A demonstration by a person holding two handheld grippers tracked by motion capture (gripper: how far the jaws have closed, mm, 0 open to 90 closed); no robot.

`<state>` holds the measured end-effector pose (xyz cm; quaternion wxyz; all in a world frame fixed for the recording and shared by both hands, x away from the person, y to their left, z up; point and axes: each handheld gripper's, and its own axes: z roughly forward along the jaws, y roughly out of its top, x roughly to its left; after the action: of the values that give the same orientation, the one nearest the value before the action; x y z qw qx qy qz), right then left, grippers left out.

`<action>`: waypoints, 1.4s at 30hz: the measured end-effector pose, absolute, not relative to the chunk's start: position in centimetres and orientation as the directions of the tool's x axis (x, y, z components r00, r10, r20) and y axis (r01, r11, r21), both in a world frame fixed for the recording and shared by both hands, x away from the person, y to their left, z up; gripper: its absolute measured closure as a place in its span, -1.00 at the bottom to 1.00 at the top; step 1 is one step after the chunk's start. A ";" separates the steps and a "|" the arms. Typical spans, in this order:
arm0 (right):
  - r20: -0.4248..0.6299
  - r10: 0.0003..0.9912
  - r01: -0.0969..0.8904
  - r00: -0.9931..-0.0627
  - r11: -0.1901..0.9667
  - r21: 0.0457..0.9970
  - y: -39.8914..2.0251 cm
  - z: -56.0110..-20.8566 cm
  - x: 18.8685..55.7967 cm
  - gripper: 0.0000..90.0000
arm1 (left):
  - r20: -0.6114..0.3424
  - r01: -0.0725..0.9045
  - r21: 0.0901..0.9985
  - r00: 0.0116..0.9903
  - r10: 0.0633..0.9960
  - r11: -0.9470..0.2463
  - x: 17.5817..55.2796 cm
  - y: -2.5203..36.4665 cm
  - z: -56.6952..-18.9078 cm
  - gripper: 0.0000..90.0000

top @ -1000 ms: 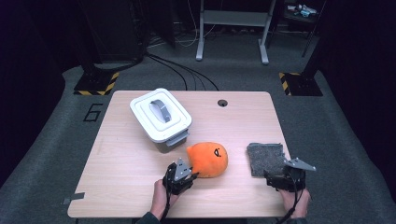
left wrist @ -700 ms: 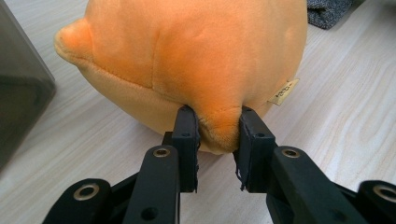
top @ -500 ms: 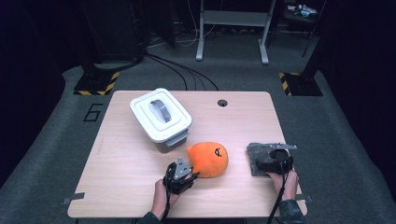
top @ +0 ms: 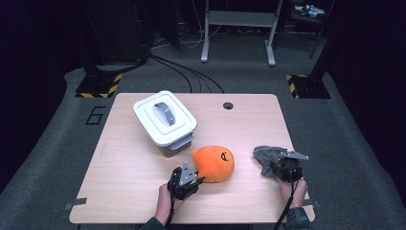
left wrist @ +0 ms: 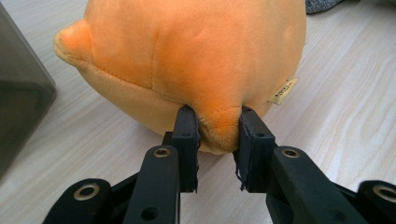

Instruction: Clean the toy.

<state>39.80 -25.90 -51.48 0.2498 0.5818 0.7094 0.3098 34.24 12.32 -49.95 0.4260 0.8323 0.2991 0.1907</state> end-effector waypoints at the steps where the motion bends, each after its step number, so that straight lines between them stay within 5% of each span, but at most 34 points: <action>1: 0.010 0.980 0.670 -0.200 0.129 0.731 -26.0 -51.4 39.8 0.55 | 0.062 0.334 0.824 0.749 0.659 -0.458 34.3 12.3 -49.9 0.60; 14: 0.166 0.948 0.615 -0.271 0.038 0.787 -24.9 -48.3 38.2 0.58 | 0.084 0.318 0.819 0.757 0.648 -0.477 34.5 12.0 -49.4 0.60; 28: 0.163 0.859 0.515 -0.485 0.130 0.847 -18.1 -43.4 37.7 0.57 | 0.094 0.308 0.812 0.770 0.631 -0.497 34.7 11.6 -48.9 0.59; 35: 0.147 0.844 0.544 -0.516 0.190 0.817 -15.3 -44.7 38.9 0.57 | 0.082 0.320 0.810 0.767 0.636 -0.491 34.9 11.7 -48.9 0.56; 38: 0.169 0.844 0.559 -0.509 0.174 0.811 -15.6 -45.7 39.3 0.58 | 0.074 0.322 0.813 0.769 0.634 -0.485 34.9 11.8 -48.7 0.40; 42: 0.181 0.846 0.571 -0.501 0.167 0.804 -16.1 -46.4 39.4 0.58 | 0.027 0.344 0.844 0.739 0.673 -0.412 34.9 12.3 -47.9 -0.07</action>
<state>39.38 -16.11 -46.37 0.1570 0.4740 0.7475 0.4382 34.90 12.28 -47.93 0.4446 0.8198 0.3101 0.1849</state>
